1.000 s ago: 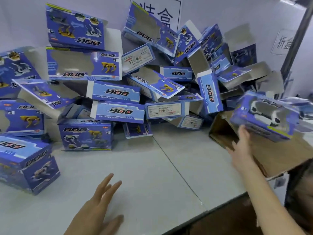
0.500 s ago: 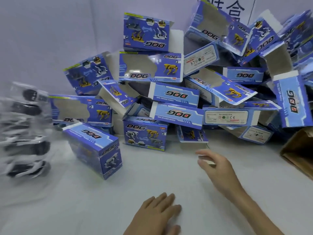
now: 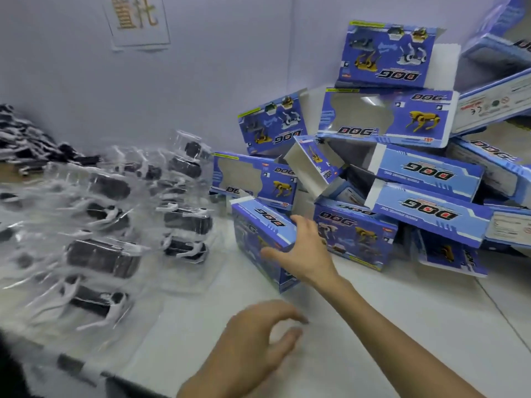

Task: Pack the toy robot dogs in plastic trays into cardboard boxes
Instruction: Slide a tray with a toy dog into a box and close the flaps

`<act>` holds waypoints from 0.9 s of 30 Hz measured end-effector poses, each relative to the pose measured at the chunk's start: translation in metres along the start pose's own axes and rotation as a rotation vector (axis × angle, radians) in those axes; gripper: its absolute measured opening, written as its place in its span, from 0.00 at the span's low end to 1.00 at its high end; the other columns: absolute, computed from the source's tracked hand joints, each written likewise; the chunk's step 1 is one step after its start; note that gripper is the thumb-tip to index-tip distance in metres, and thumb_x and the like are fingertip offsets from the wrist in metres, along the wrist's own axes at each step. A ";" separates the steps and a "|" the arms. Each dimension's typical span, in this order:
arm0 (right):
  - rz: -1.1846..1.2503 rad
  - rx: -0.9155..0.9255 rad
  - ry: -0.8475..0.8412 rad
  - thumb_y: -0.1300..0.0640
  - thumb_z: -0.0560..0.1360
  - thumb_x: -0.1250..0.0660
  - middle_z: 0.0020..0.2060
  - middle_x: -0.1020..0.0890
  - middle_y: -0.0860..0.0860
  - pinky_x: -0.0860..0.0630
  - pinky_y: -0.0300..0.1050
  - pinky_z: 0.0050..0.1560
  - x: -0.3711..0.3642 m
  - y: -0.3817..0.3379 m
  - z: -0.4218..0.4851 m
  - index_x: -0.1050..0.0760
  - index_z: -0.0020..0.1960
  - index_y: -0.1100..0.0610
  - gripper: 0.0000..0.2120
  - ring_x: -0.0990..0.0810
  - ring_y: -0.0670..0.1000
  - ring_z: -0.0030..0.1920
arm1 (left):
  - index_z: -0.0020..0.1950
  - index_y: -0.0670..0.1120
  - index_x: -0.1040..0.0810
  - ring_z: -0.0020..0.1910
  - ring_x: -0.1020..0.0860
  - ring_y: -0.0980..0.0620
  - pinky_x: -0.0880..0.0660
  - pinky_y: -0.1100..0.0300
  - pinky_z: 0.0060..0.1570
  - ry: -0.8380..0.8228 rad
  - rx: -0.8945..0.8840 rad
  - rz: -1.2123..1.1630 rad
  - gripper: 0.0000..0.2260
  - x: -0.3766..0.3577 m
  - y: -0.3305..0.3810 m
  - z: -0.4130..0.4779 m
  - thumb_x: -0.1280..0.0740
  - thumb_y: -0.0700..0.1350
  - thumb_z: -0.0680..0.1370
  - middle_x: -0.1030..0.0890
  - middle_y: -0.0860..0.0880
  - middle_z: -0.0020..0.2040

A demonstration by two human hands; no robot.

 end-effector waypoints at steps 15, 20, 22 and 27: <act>0.911 0.053 -0.193 0.48 0.69 0.28 0.58 0.16 0.45 0.22 0.37 0.51 0.058 0.042 -0.095 0.20 0.57 0.39 0.17 0.18 0.43 0.57 | 0.70 0.55 0.29 0.61 0.20 0.47 0.26 0.42 0.64 0.151 0.430 -1.191 0.40 0.019 -0.023 0.022 0.23 0.63 0.60 0.19 0.50 0.63; 0.424 0.058 0.335 0.62 0.73 0.25 0.60 0.21 0.41 0.27 0.49 0.64 0.076 0.036 -0.098 0.26 0.63 0.44 0.24 0.24 0.43 0.63 | 0.61 0.53 0.27 0.52 0.17 0.53 0.19 0.60 0.47 0.569 0.283 -0.854 0.32 0.009 -0.021 0.036 0.21 0.58 0.60 0.16 0.54 0.53; 0.433 0.161 0.423 0.54 0.74 0.25 0.59 0.22 0.39 0.25 0.47 0.60 0.083 0.011 -0.093 0.27 0.63 0.43 0.21 0.23 0.41 0.61 | 0.60 0.54 0.30 0.53 0.18 0.52 0.20 0.58 0.50 0.633 0.237 -0.682 0.32 0.006 -0.025 0.040 0.21 0.58 0.62 0.19 0.54 0.54; 0.452 0.114 0.315 0.36 0.72 0.29 0.48 0.19 0.45 0.22 0.47 0.48 0.085 -0.039 -0.048 0.24 0.53 0.47 0.18 0.20 0.44 0.49 | 0.62 0.57 0.32 0.58 0.22 0.55 0.23 0.60 0.54 0.662 0.144 -0.536 0.33 0.003 -0.037 0.051 0.21 0.57 0.61 0.22 0.60 0.56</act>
Point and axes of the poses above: each hand's wrist, its own z-axis towards the middle knuckle, its own x-axis out of the back of the hand, y = z × x, the point moved 3 cm from there along z, towards the middle knuckle
